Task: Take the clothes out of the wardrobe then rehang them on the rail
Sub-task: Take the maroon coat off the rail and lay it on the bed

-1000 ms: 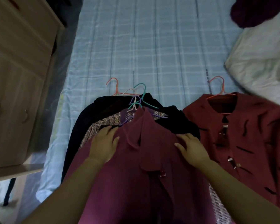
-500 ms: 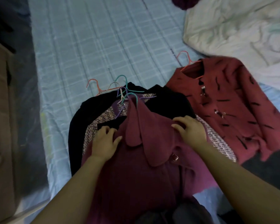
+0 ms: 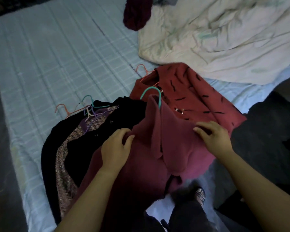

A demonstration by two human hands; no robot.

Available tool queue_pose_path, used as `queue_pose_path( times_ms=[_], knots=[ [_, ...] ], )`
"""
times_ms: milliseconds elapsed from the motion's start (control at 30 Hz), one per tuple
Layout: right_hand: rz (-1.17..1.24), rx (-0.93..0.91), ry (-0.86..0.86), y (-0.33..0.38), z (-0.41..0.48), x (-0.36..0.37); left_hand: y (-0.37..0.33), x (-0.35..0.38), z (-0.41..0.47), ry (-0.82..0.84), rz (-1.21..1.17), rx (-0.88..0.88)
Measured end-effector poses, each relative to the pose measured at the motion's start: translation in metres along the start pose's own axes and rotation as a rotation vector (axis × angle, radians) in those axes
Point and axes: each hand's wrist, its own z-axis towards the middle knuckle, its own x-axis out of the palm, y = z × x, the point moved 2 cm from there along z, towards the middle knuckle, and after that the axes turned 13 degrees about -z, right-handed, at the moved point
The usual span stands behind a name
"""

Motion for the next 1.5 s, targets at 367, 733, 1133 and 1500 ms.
queue_pose_path(
  times_ms=[367,733,1133,1500],
  knots=[
    [0.079,-0.048,-0.183,-0.181,0.098,-0.141,-0.207,0.141,0.047,-0.115,-0.086,0.046],
    [0.059,-0.287,-0.221,-0.177,0.287,-0.153,-0.242,0.155,0.159,-0.28,-0.226,-0.07],
    [0.014,-0.312,0.134,-0.19,0.427,-0.027,-0.177,0.2,0.294,-0.24,-0.052,-0.229],
    [-0.073,-0.557,0.588,-0.196,0.476,0.115,-0.081,0.288,0.337,0.077,0.274,-0.714]
  ],
)
